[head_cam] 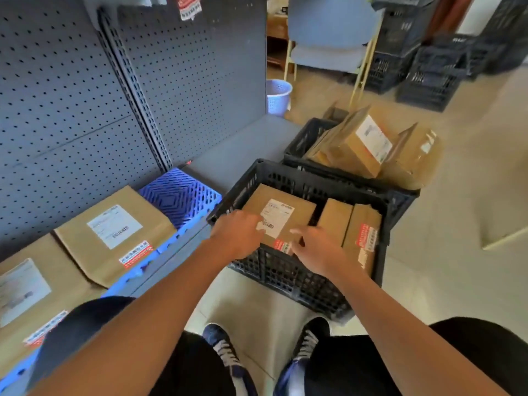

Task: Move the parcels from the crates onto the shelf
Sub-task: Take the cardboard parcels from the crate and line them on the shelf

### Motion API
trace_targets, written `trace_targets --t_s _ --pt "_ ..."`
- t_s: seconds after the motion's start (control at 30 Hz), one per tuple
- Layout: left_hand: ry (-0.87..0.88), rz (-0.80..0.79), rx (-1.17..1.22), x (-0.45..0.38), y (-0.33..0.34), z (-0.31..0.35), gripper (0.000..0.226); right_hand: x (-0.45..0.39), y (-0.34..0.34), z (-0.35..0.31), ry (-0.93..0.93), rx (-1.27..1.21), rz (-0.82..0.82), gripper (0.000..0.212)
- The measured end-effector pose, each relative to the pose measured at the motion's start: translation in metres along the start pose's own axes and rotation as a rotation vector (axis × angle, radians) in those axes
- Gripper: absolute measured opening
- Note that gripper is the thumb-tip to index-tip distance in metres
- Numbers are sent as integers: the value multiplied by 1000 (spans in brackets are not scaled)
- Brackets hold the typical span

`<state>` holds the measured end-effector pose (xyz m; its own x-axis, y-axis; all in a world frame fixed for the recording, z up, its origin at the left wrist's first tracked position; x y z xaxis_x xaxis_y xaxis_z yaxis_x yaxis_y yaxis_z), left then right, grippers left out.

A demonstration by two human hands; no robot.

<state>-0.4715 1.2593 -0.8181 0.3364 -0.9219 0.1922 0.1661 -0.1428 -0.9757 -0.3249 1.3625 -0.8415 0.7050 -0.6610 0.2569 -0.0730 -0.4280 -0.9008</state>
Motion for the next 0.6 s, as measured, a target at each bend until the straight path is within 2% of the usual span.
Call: trace_targets --t_s 0.3,0.43,0.6 --pt "77 -66 83 -41 95 -13 33 -39 75 21 51 -21 -87 28" --pt "80 -107 88 -46 118 -20 38 -45 98 19 34 -78 -118 35" --pt "69 -67 81 -42 128 -22 41 -41 102 18 58 -101 -106 41"
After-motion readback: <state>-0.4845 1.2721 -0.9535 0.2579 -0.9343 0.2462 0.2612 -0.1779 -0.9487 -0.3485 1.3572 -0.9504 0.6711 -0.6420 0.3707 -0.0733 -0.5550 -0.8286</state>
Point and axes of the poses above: each hand's wrist, its own x-axis away from the middle knuckle, its own y-axis out of the palm, z = x × y, the point moved 5 cm from there along -x, towards the middle knuckle, and after that the axes turned 8 degrees about y, right-handed, at the moved point
